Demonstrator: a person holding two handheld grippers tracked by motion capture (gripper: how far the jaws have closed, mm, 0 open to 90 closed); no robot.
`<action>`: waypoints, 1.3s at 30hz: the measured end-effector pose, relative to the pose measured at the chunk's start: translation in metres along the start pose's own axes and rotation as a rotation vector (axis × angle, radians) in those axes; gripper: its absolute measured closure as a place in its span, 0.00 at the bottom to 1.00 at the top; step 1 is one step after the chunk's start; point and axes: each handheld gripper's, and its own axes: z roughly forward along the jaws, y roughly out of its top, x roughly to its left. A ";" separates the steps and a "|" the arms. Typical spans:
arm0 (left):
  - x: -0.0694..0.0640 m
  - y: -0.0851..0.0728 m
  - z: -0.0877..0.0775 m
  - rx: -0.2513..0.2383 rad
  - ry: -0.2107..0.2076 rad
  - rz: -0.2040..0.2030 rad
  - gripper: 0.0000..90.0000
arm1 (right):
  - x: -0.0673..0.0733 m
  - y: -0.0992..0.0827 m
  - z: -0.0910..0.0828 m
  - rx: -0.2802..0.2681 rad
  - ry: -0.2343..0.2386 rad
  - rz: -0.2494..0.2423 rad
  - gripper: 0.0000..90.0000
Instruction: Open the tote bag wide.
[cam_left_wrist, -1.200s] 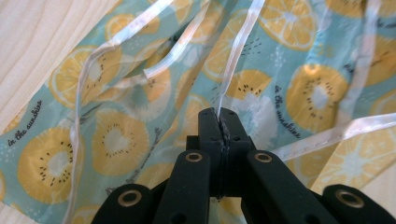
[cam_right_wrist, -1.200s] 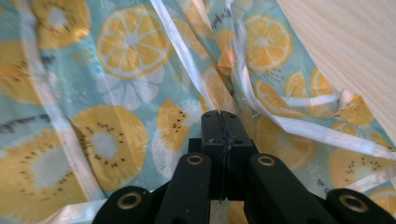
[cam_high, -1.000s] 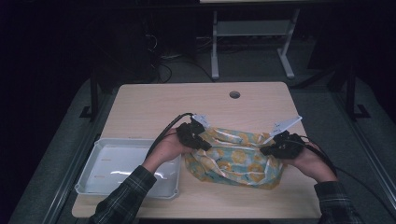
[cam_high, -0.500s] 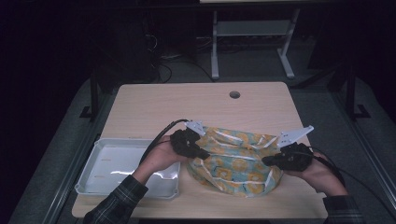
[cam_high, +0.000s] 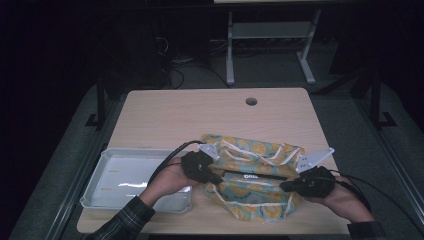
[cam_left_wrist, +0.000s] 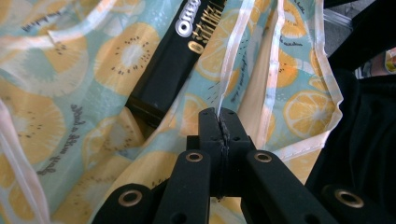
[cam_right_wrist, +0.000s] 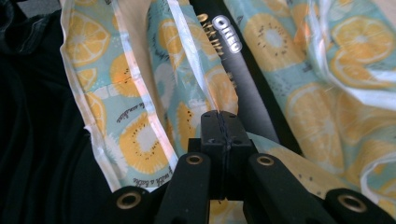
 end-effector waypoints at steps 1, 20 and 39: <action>-0.001 -0.001 0.001 0.002 -0.003 -0.002 0.99 | 0.001 -0.001 0.001 0.004 0.002 -0.001 0.99; -0.001 -0.007 0.027 0.089 -0.028 0.011 0.99 | 0.006 -0.021 0.021 0.090 0.049 0.023 0.99; 0.000 -0.017 0.057 0.189 -0.006 0.012 0.99 | 0.005 -0.029 0.046 0.170 0.029 0.010 0.98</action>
